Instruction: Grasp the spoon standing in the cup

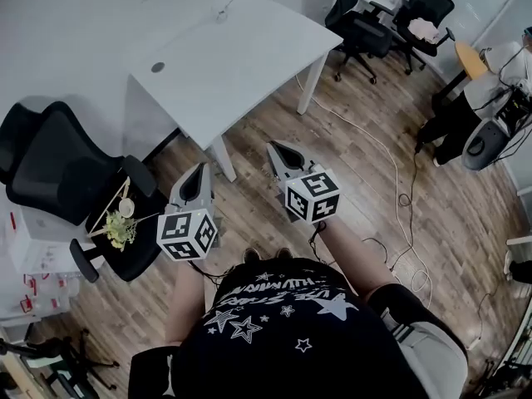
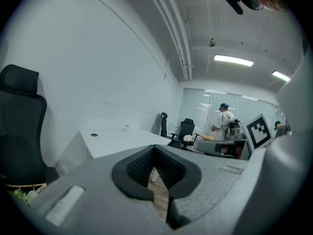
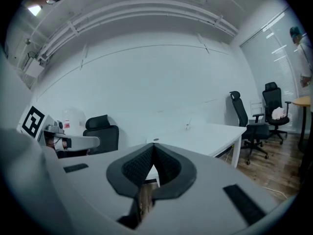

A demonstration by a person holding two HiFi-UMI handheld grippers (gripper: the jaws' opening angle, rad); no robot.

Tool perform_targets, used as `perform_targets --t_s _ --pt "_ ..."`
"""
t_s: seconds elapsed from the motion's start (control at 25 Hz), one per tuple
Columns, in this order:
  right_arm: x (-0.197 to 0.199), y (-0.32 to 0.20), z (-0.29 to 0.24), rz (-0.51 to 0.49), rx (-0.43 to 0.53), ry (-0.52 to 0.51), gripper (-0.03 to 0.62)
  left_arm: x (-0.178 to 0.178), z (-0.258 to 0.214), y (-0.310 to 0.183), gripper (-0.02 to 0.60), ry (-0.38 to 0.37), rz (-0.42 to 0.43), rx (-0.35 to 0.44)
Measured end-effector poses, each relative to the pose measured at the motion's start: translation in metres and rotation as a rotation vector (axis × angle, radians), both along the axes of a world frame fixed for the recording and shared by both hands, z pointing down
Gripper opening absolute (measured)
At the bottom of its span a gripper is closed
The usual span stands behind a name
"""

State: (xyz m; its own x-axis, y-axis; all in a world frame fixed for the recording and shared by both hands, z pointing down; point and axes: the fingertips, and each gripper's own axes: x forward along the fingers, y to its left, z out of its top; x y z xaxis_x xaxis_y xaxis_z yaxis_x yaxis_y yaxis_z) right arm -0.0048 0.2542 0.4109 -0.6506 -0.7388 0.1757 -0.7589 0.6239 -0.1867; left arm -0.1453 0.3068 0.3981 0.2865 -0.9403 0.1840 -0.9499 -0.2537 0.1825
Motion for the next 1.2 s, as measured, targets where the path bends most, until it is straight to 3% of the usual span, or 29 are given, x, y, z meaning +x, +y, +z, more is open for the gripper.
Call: perform_targets --t_s 0.24,0.36,0.68,1.2 --pt "-0.009 -0.005 0.007 0.042 0.035 0.052 0.009 -0.018 0.006 -0.006 0.008 -0.032 0.029 0.005" --pt "-0.008 -0.007 0.012 0.067 0.026 0.064 0.009 -0.023 0.009 -0.015 0.008 -0.004 0.047 -0.005" --pt "0.005 -0.034 0.024 0.066 -0.003 0.061 0.009 -0.013 0.029 -0.040 0.008 0.003 0.050 -0.047" --pt "0.049 -0.178 0.041 -0.075 -0.059 0.012 0.009 0.041 0.034 -0.160 0.008 -0.043 -0.074 -0.085"
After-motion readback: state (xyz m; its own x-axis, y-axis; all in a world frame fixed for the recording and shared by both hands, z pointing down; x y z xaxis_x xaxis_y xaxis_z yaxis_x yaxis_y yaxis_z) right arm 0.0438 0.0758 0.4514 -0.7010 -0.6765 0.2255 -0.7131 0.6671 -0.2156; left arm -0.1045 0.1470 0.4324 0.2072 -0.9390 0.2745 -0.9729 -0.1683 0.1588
